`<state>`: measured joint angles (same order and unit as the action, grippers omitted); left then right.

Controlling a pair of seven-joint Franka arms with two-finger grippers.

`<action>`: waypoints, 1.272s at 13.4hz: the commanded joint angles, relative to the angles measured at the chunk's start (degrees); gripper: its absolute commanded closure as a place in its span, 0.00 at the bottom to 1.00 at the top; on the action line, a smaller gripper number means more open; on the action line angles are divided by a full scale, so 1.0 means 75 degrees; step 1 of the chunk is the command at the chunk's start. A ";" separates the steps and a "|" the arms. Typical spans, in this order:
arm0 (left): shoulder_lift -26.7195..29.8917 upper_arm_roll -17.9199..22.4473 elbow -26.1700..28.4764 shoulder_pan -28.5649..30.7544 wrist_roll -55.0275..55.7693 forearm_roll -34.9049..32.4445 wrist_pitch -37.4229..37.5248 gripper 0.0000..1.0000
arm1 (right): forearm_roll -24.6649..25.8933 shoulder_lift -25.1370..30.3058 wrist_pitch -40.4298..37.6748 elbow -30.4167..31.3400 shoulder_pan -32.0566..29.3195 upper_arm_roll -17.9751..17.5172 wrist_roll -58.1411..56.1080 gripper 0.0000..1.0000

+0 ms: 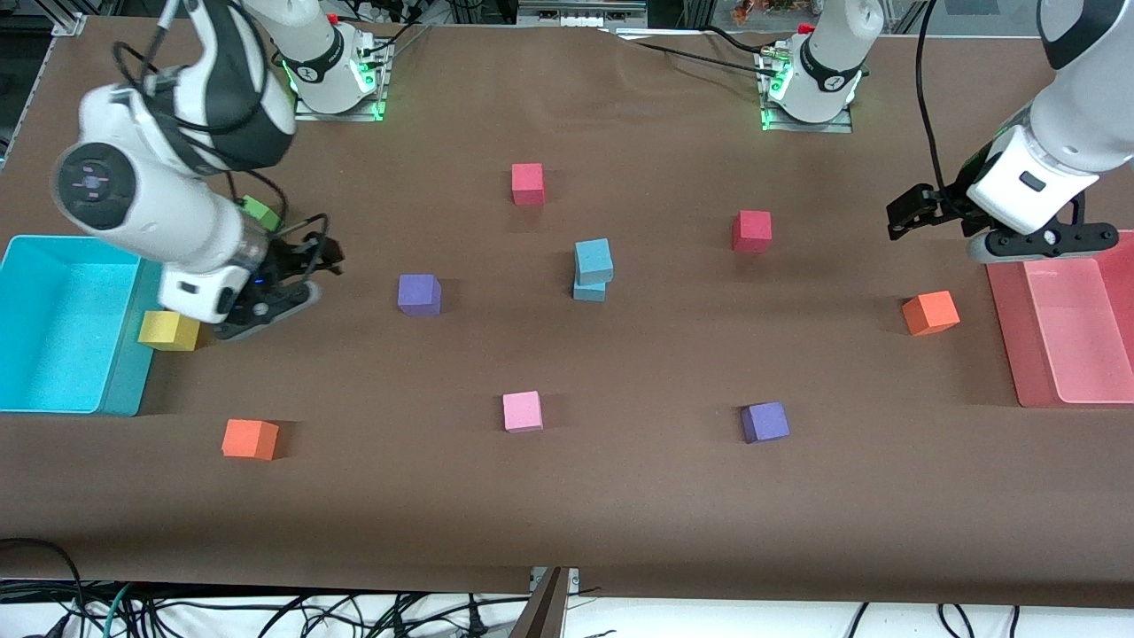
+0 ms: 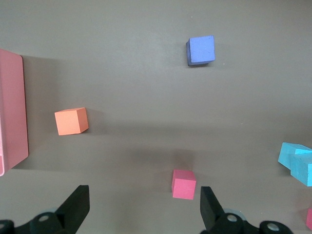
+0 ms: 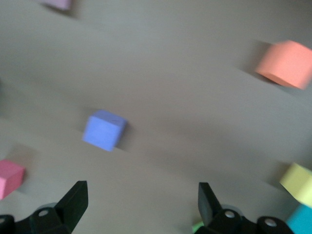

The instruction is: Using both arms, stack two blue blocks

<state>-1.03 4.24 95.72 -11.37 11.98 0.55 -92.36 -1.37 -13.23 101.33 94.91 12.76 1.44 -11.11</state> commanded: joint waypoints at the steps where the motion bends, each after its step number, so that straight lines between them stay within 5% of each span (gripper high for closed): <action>1: -0.0085 0.0043 -0.0422 0.0016 -0.0015 -0.0167 0.0173 0.00 | 0.0555 -0.0076 -0.0874 -0.0700 -0.0482 -0.0075 0.0426 0.00; 10: -0.0167 0.0079 -0.0493 0.0028 -0.0050 -0.0143 0.0091 0.00 | 0.0464 0.1610 -0.2048 -0.0819 -0.1948 -0.0262 0.1809 0.00; 13: -0.0250 0.0079 -0.0634 0.0028 -0.0015 -0.0085 0.0115 0.00 | 0.0405 0.1892 -0.2704 -0.0832 -0.2251 -0.0577 0.1576 0.00; 17: -0.0250 0.0067 -0.0634 0.0028 -0.0027 -0.0073 0.0115 0.00 | 0.0405 0.1882 -0.2225 -0.0737 -0.2369 -0.0602 0.1469 0.00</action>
<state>-2.04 4.84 92.80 -11.05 11.98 0.52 -92.29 1.84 0.10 83.22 88.29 -3.06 -1.84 0.69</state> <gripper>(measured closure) 0.000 0.000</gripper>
